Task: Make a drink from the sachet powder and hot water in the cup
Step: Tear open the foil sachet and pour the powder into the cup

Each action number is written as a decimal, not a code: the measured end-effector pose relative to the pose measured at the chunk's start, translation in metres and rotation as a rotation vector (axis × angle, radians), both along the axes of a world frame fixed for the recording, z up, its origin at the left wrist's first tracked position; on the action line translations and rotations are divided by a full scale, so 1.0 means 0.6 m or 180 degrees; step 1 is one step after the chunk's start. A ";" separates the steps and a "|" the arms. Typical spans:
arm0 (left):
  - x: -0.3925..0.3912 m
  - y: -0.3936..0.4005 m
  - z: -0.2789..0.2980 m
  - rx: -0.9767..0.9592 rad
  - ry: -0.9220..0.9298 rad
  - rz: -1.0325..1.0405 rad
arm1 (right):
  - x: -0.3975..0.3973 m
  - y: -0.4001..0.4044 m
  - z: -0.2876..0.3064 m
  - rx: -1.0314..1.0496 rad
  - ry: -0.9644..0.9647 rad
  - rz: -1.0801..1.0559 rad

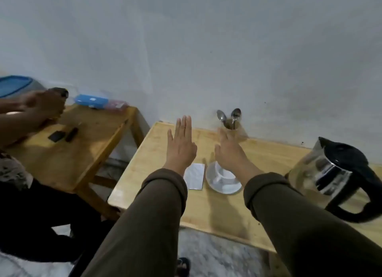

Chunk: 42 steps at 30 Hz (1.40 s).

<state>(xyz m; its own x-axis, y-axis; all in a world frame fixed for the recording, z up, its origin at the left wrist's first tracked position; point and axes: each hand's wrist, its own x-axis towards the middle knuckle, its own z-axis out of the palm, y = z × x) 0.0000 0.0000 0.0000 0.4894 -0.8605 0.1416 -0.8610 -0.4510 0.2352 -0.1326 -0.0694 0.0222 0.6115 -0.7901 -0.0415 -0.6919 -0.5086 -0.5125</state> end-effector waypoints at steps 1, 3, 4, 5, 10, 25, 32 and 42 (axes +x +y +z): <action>0.009 0.002 -0.013 0.0206 0.0109 -0.0005 | 0.010 0.000 -0.013 0.0275 0.0281 0.0017; 0.030 0.004 -0.049 0.0576 0.0425 -0.0094 | 0.026 0.004 -0.045 0.0563 0.0743 0.0070; 0.041 0.007 -0.073 0.0793 0.0549 -0.0151 | 0.031 0.006 -0.063 0.0689 0.0912 0.0042; 0.051 0.008 -0.092 0.0957 0.0703 -0.0195 | 0.039 0.009 -0.082 0.0720 0.1041 0.0075; 0.086 -0.005 -0.160 0.1499 0.0967 -0.0496 | 0.071 0.025 -0.148 0.0614 0.1563 0.0260; 0.096 -0.064 -0.240 0.1596 0.0832 -0.1114 | 0.115 0.035 -0.229 0.0749 0.2102 0.0004; 0.111 -0.070 -0.240 0.1840 0.0720 -0.0805 | 0.134 0.031 -0.224 0.0915 0.1812 -0.0480; 0.168 -0.057 -0.207 0.1744 0.1992 -0.0247 | 0.156 0.033 -0.204 0.0965 0.1044 -0.0825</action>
